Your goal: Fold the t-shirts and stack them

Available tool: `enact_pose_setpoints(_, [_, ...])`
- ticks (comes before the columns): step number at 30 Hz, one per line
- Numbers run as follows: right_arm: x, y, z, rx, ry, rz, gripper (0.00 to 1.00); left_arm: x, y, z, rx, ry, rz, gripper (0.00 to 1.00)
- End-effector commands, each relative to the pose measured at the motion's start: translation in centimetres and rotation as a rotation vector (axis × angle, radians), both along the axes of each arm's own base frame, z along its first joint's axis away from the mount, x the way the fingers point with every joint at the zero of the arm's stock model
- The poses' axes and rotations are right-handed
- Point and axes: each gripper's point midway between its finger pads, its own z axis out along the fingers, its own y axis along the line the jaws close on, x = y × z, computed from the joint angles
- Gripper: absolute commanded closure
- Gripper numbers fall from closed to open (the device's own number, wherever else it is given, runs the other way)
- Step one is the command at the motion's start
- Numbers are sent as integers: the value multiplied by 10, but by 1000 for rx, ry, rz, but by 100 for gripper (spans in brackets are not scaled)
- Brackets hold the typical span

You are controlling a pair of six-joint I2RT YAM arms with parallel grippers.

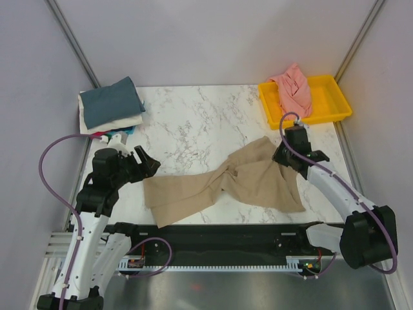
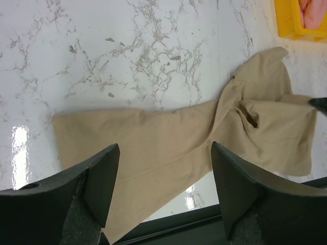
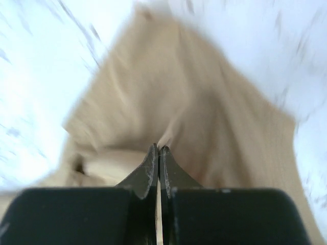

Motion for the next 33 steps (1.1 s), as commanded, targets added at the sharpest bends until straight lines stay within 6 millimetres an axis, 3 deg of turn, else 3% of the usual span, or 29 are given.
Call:
enact_pose_setpoints(1, [60,-24,104,24,-253,-49,100,6,5,7,27,-26,14,23])
enact_pose_setpoints(2, [77,-35,129,49,-296,-67,100,7,4,5,27,-9,8,25])
enact_pose_setpoints(5, [91,-56,145,24,-309,-99,100,6,3,-9,24,64,17,30])
enact_pose_setpoints(9, [84,-86,125,6,-268,-153,100,1,-9,-42,92,239,-4,32])
enact_pose_setpoints(13, [63,-106,98,-7,-229,-199,100,-2,-19,-56,90,294,5,32])
enact_pose_setpoints(17, [45,-110,74,-8,-193,-197,100,-10,-46,-84,61,372,-32,33])
enact_pose_setpoints(21, [38,-98,59,30,-167,-140,100,-24,-60,-121,85,450,-31,39])
enact_pose_setpoints(25, [35,-93,55,45,-162,-119,100,-28,-47,-143,142,486,52,48])
enact_pose_setpoints(29, [35,-91,56,53,-167,-105,100,-30,-34,-157,195,504,98,48])
enact_pose_setpoints(33, [33,-91,53,49,-160,-99,100,-30,-34,-170,210,516,95,48])
